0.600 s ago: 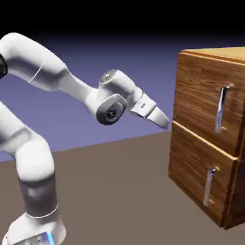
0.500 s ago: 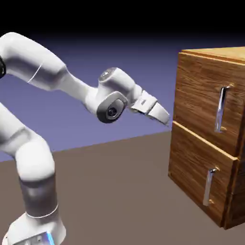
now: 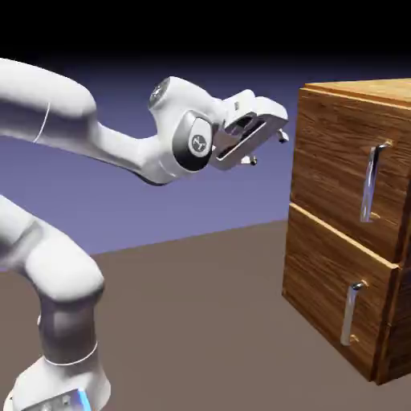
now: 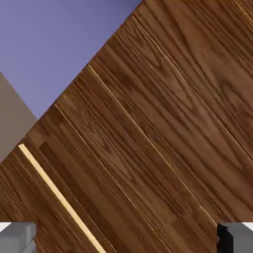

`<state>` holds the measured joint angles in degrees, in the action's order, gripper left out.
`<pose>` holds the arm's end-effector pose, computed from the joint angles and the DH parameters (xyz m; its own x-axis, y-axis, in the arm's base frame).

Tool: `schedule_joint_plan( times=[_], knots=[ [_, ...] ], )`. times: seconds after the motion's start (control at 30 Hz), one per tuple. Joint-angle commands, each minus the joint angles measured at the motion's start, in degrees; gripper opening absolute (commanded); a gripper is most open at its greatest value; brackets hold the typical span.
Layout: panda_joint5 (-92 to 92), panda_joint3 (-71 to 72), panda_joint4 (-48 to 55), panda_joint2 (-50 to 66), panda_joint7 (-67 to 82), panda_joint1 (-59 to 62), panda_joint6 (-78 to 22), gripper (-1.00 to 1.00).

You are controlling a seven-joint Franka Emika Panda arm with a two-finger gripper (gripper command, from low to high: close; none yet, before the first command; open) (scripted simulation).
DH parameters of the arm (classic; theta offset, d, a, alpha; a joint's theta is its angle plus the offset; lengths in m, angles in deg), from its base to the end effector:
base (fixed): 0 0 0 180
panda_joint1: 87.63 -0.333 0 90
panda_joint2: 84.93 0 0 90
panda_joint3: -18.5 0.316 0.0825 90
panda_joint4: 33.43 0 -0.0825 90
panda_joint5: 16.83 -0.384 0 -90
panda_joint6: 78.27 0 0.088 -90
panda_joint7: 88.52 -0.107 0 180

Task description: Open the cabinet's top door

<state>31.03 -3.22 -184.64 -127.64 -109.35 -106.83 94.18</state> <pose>0.3727 0.0110 0.5792 0.4139 0.2581 0.8730 0.1656 -0.9643 0.2066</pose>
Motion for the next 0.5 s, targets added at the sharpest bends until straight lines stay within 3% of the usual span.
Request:
schedule_joint_plan(
  times=[0.0, 0.47],
  knots=[
    [2.5, -1.1, 0.5, -0.5, 1.1, -1.0, -0.1, 1.00],
    [37.4, -17.0, 7.7, -7.8, 16.9, -14.5, -1.2, 1.00]
  ],
)
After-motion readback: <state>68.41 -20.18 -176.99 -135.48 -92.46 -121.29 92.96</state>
